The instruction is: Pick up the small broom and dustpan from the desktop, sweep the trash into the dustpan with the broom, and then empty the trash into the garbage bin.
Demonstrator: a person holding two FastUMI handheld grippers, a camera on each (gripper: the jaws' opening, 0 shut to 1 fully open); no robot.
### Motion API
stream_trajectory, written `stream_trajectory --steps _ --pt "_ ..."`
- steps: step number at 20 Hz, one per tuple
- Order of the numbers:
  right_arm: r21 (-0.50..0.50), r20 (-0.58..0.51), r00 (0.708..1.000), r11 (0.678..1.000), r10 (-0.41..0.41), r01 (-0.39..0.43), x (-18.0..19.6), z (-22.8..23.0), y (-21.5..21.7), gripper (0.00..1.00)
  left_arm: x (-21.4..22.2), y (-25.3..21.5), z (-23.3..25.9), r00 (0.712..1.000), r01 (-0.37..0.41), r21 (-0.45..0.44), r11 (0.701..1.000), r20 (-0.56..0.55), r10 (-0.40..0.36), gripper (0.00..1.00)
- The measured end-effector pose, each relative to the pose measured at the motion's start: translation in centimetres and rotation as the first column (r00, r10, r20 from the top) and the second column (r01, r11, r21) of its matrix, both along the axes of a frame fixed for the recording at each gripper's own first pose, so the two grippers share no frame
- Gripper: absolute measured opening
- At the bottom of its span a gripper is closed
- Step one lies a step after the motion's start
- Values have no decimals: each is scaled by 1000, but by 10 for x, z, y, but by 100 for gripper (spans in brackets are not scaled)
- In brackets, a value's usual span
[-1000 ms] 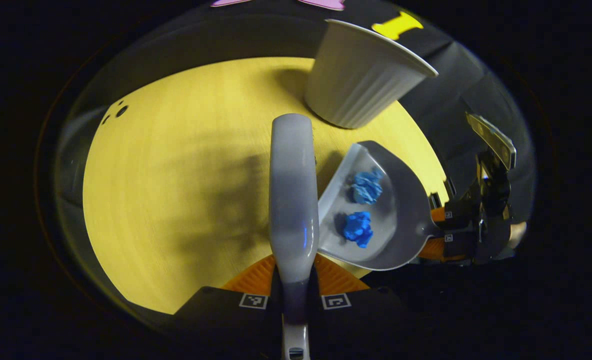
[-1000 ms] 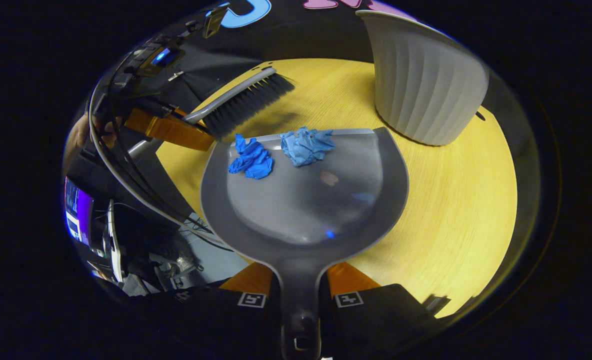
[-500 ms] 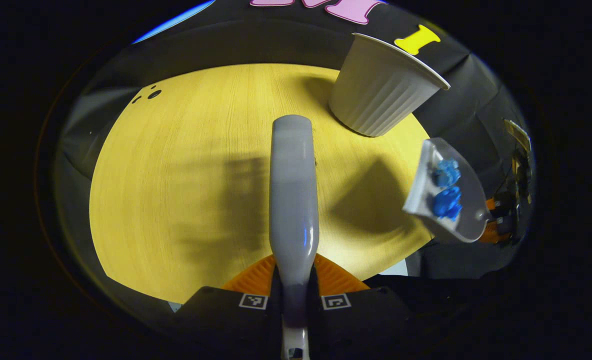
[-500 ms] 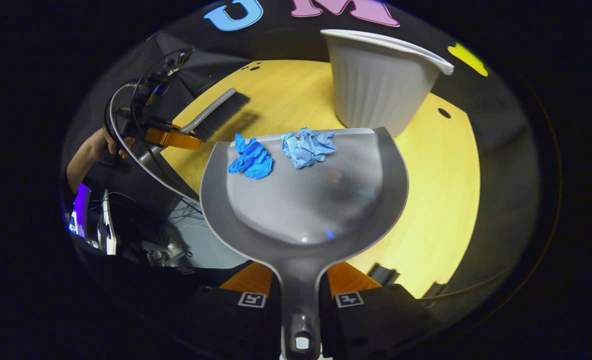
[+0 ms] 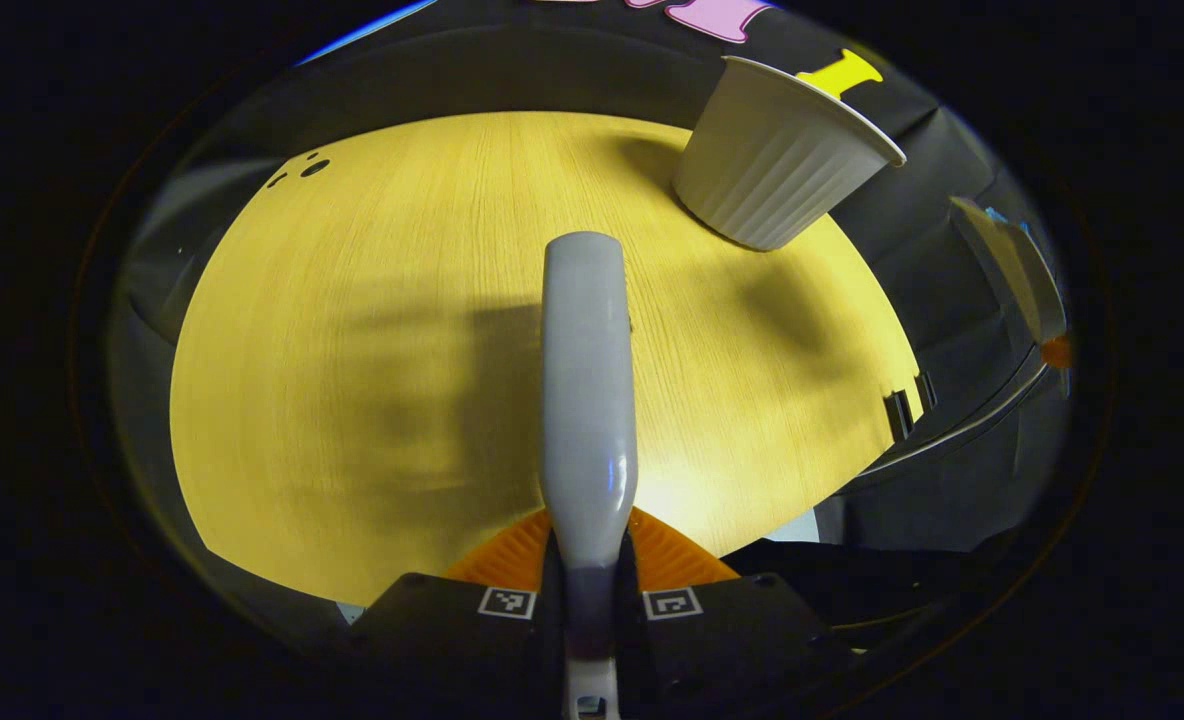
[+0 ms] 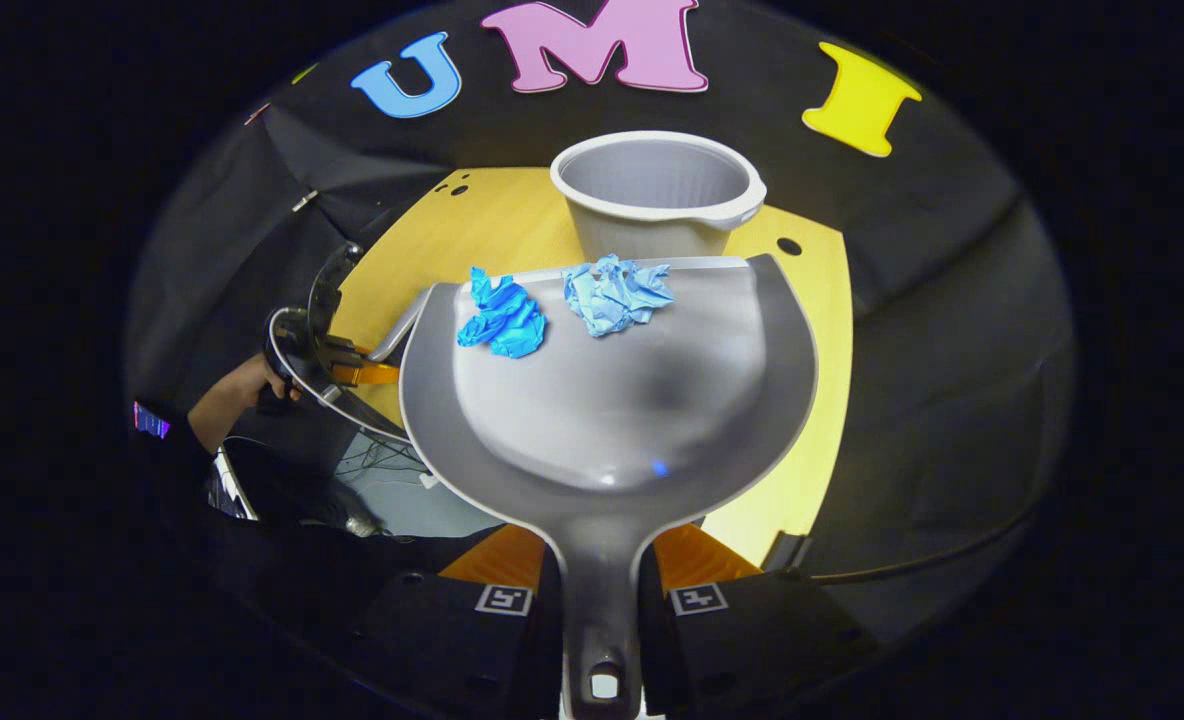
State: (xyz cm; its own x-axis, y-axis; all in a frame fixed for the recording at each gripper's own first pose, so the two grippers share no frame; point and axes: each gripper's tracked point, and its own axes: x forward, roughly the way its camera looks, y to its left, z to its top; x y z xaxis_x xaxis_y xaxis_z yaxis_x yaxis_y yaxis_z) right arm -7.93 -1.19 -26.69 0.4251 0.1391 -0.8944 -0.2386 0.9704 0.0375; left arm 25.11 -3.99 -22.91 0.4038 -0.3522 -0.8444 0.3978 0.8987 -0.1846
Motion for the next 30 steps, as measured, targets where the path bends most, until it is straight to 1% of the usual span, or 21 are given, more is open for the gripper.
stream_trajectory --steps 2,4,7,10,11,14,16,19,22,23,24,26,27,28,30 --pt "-5 -1 1000 1000 -14 14 1 -4 -1 35 2 0 1 1000 -3 3 1000 1 3 25" --pt "-33 7 1000 999 -27 27 2 -4 -1 35 2 -1 7 1000 -7 3 1000 5 7 25" --pt "-113 64 997 993 -32 39 7 -4 -8 35 2 0 10 999 -32 -23 999 10 32 25" --pt "-146 103 993 986 -61 76 4 -6 -5 35 0 5 7 998 -58 -54 997 13 58 24" --pt "-180 120 991 980 -62 83 1 -8 -7 35 0 4 8 997 -69 -59 996 11 70 25" --pt "-302 149 988 950 -28 73 0 -10 10 35 1 8 17 992 -117 -100 988 30 121 24" --pt "-380 146 989 924 7 49 -2 -15 13 35 1 14 25 988 -136 -118 984 52 143 25" --pt "-473 141 988 881 67 8 13 -25 6 35 9 21 37 982 -164 -141 976 68 174 25" --pt "-535 133 986 845 96 -11 39 -39 12 35 12 29 43 978 -188 -149 971 67 199 25" --pt "-560 130 985 828 111 -19 46 -41 14 35 13 32 45 977 -193 -149 970 68 204 25" --pt "-602 129 982 798 136 -32 52 -41 12 35 14 34 46 976 -198 -148 969 67 209 25" --pt "-724 98 967 684 234 -92 66 -40 0 35 14 38 46 971 -217 -138 966 67 228 25" --pt "-758 82 958 641 273 -118 66 -42 -2 35 13 40 44 971 -220 -123 968 69 229 25" --pt "-777 66 954 615 292 -135 65 -44 -4 35 13 43 44 972 -218 -107 970 71 226 25" --pt "-796 59 950 588 306 -140 67 -46 -10 35 10 50 42 973 -212 -86 973 73 218 25"
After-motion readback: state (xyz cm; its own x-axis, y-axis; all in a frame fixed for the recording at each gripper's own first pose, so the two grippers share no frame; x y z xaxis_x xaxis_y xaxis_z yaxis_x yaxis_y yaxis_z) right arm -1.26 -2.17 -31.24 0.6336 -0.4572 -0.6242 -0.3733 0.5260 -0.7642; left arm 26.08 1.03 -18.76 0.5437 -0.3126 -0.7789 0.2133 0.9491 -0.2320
